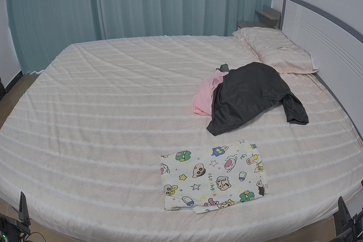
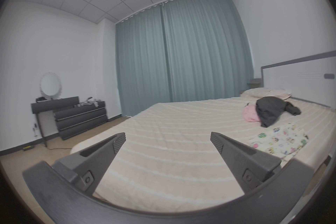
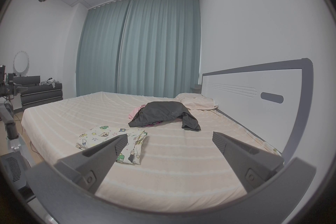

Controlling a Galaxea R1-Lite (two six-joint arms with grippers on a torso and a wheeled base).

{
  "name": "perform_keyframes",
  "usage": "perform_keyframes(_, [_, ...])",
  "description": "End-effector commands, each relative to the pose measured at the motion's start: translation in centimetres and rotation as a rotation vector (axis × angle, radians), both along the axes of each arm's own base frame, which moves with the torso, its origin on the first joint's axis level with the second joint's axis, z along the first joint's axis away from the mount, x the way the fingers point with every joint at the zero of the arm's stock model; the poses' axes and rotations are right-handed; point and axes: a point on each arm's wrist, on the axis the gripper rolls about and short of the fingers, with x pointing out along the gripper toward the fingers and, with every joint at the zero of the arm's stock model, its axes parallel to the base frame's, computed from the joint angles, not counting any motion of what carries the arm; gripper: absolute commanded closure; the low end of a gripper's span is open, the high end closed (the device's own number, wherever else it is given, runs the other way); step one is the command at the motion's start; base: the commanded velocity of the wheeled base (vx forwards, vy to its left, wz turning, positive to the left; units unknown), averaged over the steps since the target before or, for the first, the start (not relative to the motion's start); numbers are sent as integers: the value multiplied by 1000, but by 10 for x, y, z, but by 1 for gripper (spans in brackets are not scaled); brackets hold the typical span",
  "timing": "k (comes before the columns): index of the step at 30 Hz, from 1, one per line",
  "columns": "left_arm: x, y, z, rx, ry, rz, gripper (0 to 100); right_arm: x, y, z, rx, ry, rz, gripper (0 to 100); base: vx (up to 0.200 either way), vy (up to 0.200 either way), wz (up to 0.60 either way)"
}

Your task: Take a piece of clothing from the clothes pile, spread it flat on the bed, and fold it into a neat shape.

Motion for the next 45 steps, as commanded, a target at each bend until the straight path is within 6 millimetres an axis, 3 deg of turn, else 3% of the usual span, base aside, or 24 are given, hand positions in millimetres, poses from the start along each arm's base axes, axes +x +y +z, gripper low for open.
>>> perform_keyframes(1, [2,-7,-6,-116,-17,-314,0,1,1,-7,36,21,25,0,0,0,0])
perform_keyframes(7, [2,-7,-6,-59,-1,-341,0,1,0,-8,81,33,15,0,0,0,0])
perform_keyframes(16, [1,-2,-6,-69,-11,-110,0,1,0,-9,89,30,12,0,0,0,0])
perform_keyframes(20, [1,-2,-6,-71,-13,-90,0,0,0,-8,84,36,10,0,0,0,0])
perform_keyframes(25, [2,-5,-6,-37,2,-226,0,1,0,-9,87,32,9,0,0,0,0])
perform_keyframes(26, [1,-7,-5,-79,7,-345,0,1,0,-9,87,32,10,0,0,0,0])
perform_keyframes(28, [1,-9,-5,-122,10,-409,0,1,0,-9,87,30,10,0,0,0,0])
perform_keyframes(31, [2,-8,-11,-47,49,-360,0,1,0,-9,87,30,10,0,0,0,0])
perform_keyframes(45, [2,-7,-12,-146,36,-325,0,1,0,-8,87,27,11,0,0,0,0])
